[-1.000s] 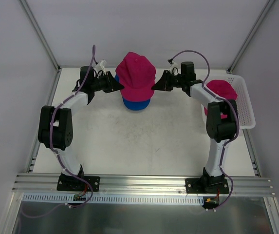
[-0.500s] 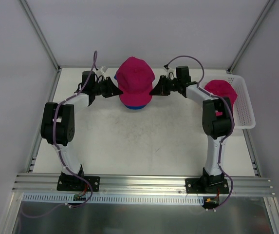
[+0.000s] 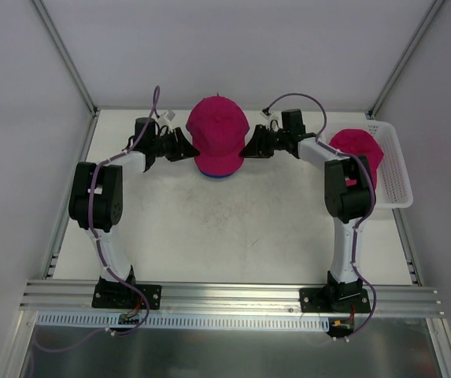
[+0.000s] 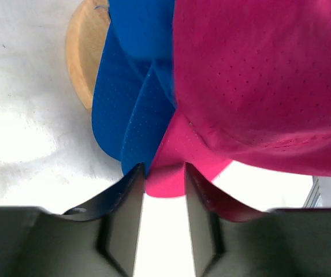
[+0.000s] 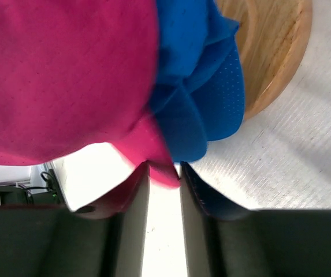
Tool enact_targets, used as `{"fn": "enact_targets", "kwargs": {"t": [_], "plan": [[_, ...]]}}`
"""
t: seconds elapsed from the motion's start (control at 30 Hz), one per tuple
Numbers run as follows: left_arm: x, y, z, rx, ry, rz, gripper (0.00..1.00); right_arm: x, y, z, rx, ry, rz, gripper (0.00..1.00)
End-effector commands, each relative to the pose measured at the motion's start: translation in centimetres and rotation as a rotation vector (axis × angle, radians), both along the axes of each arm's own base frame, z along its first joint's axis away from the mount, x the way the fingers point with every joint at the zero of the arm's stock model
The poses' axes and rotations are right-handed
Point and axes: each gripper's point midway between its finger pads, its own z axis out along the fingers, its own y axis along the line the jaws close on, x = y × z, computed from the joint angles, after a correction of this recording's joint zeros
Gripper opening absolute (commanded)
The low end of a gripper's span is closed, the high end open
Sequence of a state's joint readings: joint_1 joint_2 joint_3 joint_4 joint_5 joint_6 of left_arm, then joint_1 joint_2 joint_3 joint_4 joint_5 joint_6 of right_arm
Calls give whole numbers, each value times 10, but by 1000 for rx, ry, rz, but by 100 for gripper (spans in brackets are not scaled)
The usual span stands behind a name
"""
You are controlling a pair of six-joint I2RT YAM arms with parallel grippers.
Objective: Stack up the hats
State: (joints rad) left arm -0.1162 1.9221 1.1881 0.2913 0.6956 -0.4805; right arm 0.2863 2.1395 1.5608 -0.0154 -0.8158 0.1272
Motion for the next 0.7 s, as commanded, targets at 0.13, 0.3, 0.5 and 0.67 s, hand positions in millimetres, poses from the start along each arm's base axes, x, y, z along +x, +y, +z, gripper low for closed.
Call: {"fn": "enact_targets", "kwargs": {"t": [0.13, 0.3, 0.5, 0.67], "plan": [[-26, 10, 59, 33, -125, -48, 48, -18, -28, 79, 35, -141, 38, 48], [-65, 27, 98, 95, -230, -144, 68, -19, -69, 127, 54, -178, -4, 60], [-48, 58, 144, 216, -338, -76, 89, 26, -88, 193, 40, -309, -139, 82], [18, 55, 184, 150, -336, 19, 75, 65, -72, 206, 44, -317, -224, 79]]}}
